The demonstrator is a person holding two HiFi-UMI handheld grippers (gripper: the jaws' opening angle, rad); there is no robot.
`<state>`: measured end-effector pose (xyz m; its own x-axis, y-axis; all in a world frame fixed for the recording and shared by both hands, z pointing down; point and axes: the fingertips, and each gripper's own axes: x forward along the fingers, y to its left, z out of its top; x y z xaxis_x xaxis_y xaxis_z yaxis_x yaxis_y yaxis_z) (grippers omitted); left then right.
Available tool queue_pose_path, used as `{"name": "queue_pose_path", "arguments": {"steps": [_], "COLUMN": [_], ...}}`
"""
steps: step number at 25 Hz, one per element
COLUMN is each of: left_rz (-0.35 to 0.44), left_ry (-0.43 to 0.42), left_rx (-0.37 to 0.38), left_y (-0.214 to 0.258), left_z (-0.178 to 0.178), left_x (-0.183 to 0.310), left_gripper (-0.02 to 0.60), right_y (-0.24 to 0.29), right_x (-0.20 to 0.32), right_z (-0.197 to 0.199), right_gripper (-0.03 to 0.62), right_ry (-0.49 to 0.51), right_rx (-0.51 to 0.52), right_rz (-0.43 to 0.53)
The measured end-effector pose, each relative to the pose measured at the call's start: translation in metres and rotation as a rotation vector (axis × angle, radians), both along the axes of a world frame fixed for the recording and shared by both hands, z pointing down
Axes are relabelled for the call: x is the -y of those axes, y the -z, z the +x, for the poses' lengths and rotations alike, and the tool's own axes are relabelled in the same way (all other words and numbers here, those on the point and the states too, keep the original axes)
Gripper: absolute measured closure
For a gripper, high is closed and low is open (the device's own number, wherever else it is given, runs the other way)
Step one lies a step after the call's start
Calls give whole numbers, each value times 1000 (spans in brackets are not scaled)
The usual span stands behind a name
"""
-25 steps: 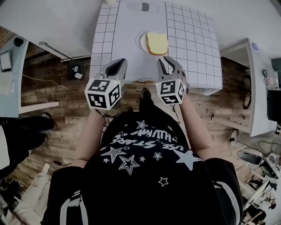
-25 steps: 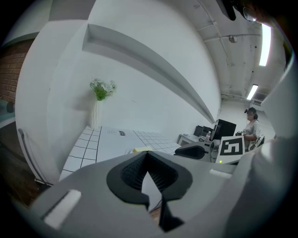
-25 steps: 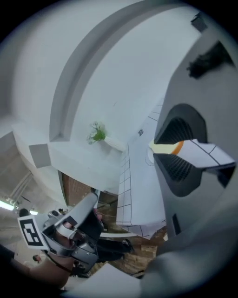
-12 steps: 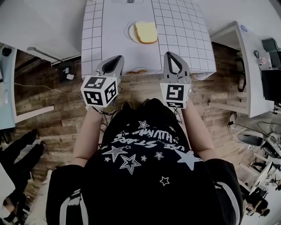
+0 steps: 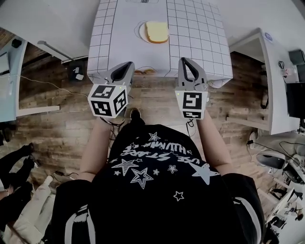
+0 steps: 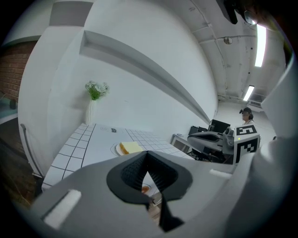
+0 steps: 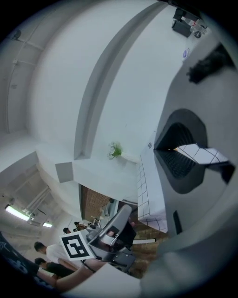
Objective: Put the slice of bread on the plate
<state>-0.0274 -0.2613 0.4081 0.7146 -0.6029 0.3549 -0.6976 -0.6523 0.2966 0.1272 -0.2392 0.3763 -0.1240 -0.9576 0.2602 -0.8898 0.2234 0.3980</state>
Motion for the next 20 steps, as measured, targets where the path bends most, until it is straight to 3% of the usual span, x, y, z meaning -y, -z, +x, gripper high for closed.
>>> {"name": "queue_pose_path", "arguments": {"steps": [9,20], "left_rz": [0,43], "left_ry": [-2,-8], "left_rx": [42,39], "left_y": [21,36], "left_z": [33,60], "left_x": [-20,-117], "left_gripper": [572,572], "right_y": [39,50], "right_x": [-16,-117], "right_z": [19,38], "right_gripper": [580,580], "right_ry": [44,56], "right_rx": [125,142], "right_rz": [19,47]}}
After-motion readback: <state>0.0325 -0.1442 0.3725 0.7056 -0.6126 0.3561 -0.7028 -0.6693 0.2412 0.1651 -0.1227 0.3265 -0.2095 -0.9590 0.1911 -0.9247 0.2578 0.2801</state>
